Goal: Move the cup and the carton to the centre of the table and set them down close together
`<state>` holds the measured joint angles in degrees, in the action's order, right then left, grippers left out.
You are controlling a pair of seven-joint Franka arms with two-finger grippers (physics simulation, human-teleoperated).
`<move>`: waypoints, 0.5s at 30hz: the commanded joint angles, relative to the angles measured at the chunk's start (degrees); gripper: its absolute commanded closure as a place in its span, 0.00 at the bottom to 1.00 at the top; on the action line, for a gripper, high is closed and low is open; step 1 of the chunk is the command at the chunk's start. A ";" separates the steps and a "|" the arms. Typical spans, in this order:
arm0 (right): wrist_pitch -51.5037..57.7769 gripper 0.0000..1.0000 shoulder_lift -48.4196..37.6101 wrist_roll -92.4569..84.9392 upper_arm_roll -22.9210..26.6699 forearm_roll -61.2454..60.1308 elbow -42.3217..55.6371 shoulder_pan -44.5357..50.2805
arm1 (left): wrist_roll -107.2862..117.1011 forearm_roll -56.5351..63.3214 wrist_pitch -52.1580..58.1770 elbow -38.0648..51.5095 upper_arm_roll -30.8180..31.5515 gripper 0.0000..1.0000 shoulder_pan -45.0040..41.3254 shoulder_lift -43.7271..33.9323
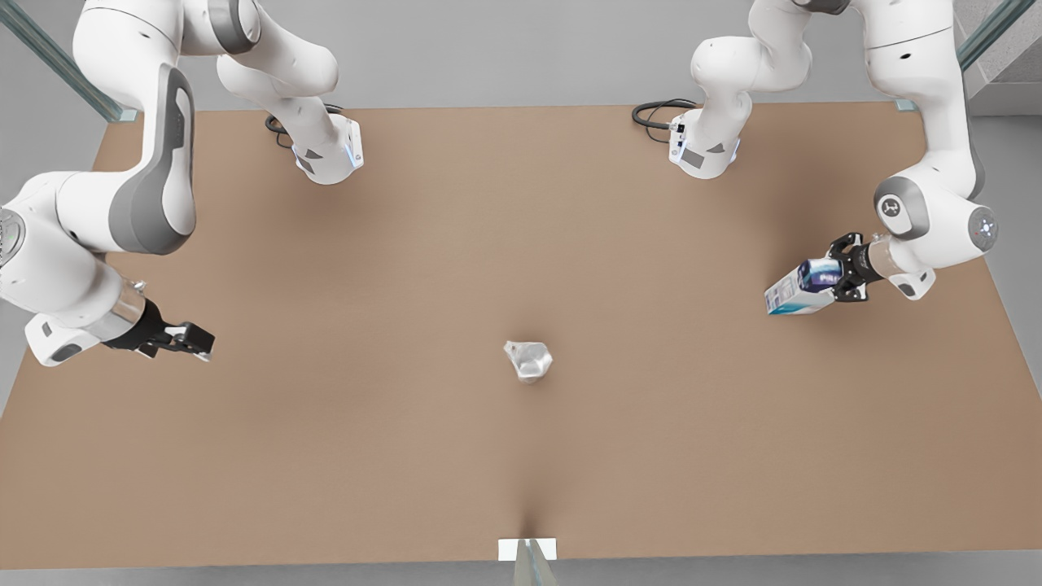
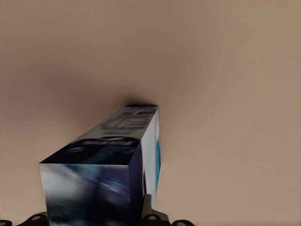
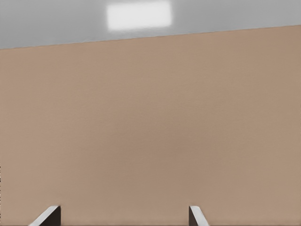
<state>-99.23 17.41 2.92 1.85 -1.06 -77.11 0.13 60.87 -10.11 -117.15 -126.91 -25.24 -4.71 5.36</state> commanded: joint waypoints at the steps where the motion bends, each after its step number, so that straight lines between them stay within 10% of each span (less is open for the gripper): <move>1: 0.00 0.00 -0.09 -0.02 0.00 0.00 0.03 0.05 | 0.03 0.00 0.08 0.00 0.01 0.40 0.05 0.09; 8: 0.18 0.00 -0.27 -0.10 0.00 0.09 0.11 0.58 | -0.85 -0.26 5.09 3.86 1.15 0.39 -1.53 -3.60; 15: -0.17 0.00 0.08 -0.10 0.09 0.26 -0.15 0.58 | 11.27 -0.18 10.01 10.54 29.62 0.36 -1.80 -3.87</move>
<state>-99.45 17.49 2.81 1.91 -0.79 -77.26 0.69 74.72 -9.84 -107.34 -115.81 6.86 4.67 1.64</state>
